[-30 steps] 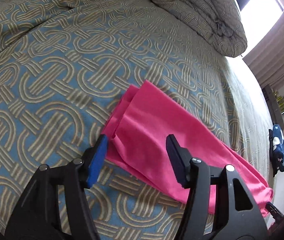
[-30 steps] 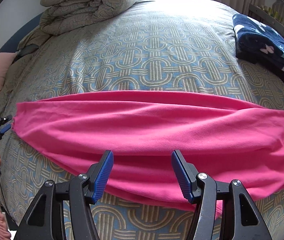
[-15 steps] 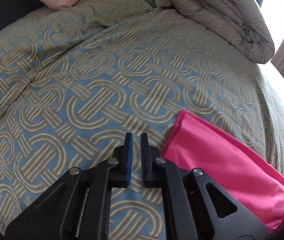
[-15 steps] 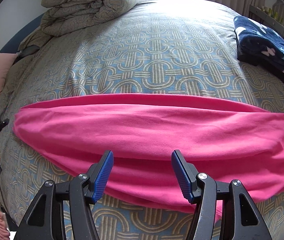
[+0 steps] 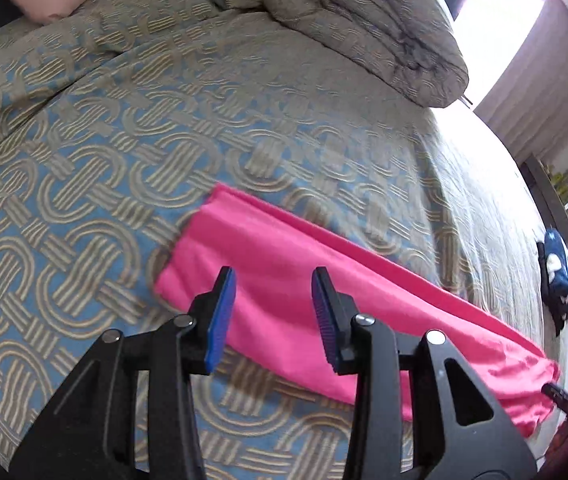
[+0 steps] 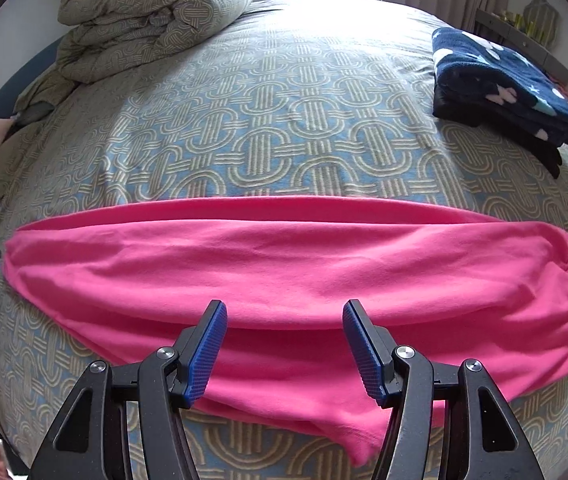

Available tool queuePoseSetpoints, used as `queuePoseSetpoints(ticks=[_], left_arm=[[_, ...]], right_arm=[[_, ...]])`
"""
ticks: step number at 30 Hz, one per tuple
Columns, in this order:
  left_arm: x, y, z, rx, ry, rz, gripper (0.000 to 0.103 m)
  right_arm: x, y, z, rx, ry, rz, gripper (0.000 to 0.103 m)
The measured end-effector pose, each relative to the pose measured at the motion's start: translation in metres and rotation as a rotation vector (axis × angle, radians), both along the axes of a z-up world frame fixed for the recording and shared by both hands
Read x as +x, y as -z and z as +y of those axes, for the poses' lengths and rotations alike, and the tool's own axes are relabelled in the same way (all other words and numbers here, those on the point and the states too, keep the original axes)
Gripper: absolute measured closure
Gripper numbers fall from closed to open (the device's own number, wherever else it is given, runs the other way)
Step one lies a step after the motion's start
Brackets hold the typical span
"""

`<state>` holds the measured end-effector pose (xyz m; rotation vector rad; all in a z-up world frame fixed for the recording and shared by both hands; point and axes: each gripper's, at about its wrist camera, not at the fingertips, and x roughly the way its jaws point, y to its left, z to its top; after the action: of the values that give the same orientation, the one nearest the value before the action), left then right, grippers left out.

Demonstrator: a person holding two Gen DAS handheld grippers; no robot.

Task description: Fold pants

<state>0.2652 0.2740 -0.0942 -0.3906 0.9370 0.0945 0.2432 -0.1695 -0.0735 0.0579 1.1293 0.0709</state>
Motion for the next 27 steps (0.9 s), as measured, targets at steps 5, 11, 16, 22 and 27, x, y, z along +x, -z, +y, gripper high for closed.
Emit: queuePoseSetpoints(ticks=[5,11,16,22,27], left_arm=[[0.024,-0.010,-0.069,0.157,0.211,-0.008,0.063],[0.050,-0.001,-0.133,0.234,0.453,0.058,0.063],[0.058,0.009,-0.165,0.319,0.598,0.089,0.058],[0.059,0.017,-0.194,0.346,0.740,0.105,0.047],[0.057,0.021,-0.209,0.363,0.784,0.114,0.103]], right_arm=[[0.016,0.003,-0.023,-0.034,-0.018,0.008,0.042],[0.048,0.012,-0.028,-0.015,-0.182,0.024,0.042],[0.070,0.028,-0.016,-0.009,-0.300,0.060,0.041],[0.084,0.050,-0.008,-0.047,-0.376,0.076,0.041],[0.083,0.037,-0.007,-0.015,-0.341,0.010,0.100]])
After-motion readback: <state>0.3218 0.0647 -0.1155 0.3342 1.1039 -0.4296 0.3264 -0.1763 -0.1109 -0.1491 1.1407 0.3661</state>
